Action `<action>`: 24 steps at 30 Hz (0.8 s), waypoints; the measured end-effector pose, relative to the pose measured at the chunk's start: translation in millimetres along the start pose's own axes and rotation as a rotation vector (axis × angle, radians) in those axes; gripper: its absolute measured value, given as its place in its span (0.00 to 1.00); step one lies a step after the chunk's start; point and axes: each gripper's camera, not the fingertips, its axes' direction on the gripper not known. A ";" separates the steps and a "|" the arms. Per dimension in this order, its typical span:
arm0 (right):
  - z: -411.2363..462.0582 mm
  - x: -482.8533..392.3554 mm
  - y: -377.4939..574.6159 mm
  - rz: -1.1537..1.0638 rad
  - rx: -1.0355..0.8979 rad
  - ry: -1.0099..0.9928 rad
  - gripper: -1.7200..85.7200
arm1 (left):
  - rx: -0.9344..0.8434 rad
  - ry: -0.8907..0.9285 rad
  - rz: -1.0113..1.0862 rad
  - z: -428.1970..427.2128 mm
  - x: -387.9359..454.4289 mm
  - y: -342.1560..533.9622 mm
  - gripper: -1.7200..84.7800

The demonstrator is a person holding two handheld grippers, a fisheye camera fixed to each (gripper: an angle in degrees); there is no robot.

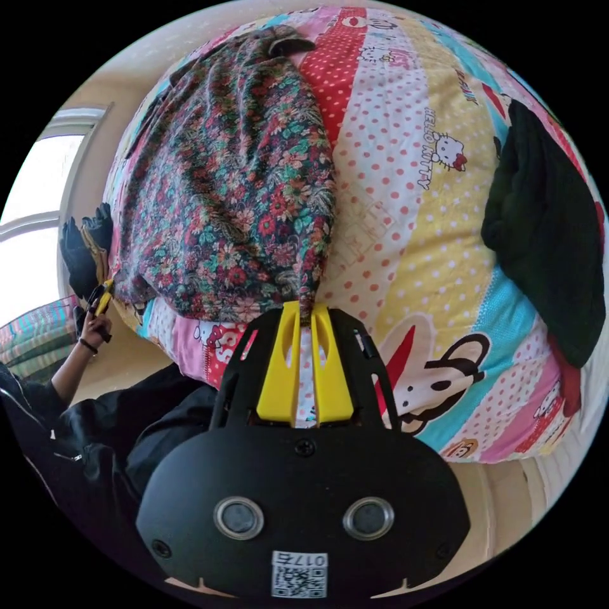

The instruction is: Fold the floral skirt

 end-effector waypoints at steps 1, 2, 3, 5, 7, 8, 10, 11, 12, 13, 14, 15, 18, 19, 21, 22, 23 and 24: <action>-16.3 0.5 1.4 -0.048 -0.016 -0.095 0.06 | 0.004 0.105 -0.040 -9.2 -6.1 -3.9 0.04; -37.3 0.9 3.1 -0.081 -0.019 -0.185 0.06 | -0.019 0.268 -0.109 -23.9 -14.5 -11.1 0.03; -48.8 0.4 4.5 -0.092 -0.012 -0.211 0.05 | -0.056 0.312 -0.134 -38.5 -12.7 -16.1 0.03; -97.6 -7.7 13.4 -0.135 0.045 -0.223 0.05 | -0.103 0.260 -0.089 -63.6 4.9 -21.5 0.02; -131.4 -14.7 21.6 -0.175 0.073 -0.237 0.05 | -0.180 0.290 -0.013 -84.3 28.3 -27.3 0.02; -150.8 -16.7 29.1 -0.196 0.088 -0.271 0.05 | -0.235 0.306 0.028 -95.9 46.3 -30.0 0.01; -171.6 -14.5 43.2 -0.189 0.099 -0.338 0.05 | -0.276 0.236 0.138 -118.1 78.9 -30.4 0.01; -178.3 -13.5 55.1 -0.169 0.099 -0.337 0.05 | -0.272 0.151 0.229 -134.8 99.5 -27.8 0.01; -179.3 -13.8 62.1 -0.163 0.096 -0.321 0.05 | -0.266 0.062 0.297 -149.3 113.6 -23.8 0.01; -176.7 -14.0 76.3 -0.152 0.086 -0.288 0.05 | -0.270 0.025 0.314 -154.6 116.7 -21.9 0.01; -167.5 -11.4 91.0 -0.127 0.079 -0.271 0.05 | -0.280 -0.039 0.331 -164.1 115.6 -17.4 0.01; -160.4 -8.3 98.7 -0.101 0.080 -0.257 0.05 | -0.251 -0.116 0.312 -177.5 102.7 -12.1 0.01; -101.3 26.6 138.3 0.117 0.140 -0.305 0.05 | -0.157 -0.172 0.159 -204.9 30.4 4.5 0.01; -70.4 41.4 150.7 0.234 0.158 -0.372 0.05 | -0.146 -0.157 0.107 -205.2 13.3 8.7 0.01; -29.5 48.9 159.0 0.325 0.141 -0.382 0.05 | -0.119 -0.037 -0.043 -188.8 -35.4 25.8 0.01; -10.9 47.8 156.8 0.340 0.116 -0.344 0.05 | -0.113 -0.013 -0.039 -182.3 -39.5 28.8 0.01; -0.1 46.9 151.4 0.352 0.101 -0.314 0.05 | -0.121 0.016 -0.014 -165.0 -41.6 31.9 0.02; 3.5 46.8 148.3 0.361 0.090 -0.306 0.06 | -0.155 0.043 0.009 -143.8 -37.7 31.2 0.03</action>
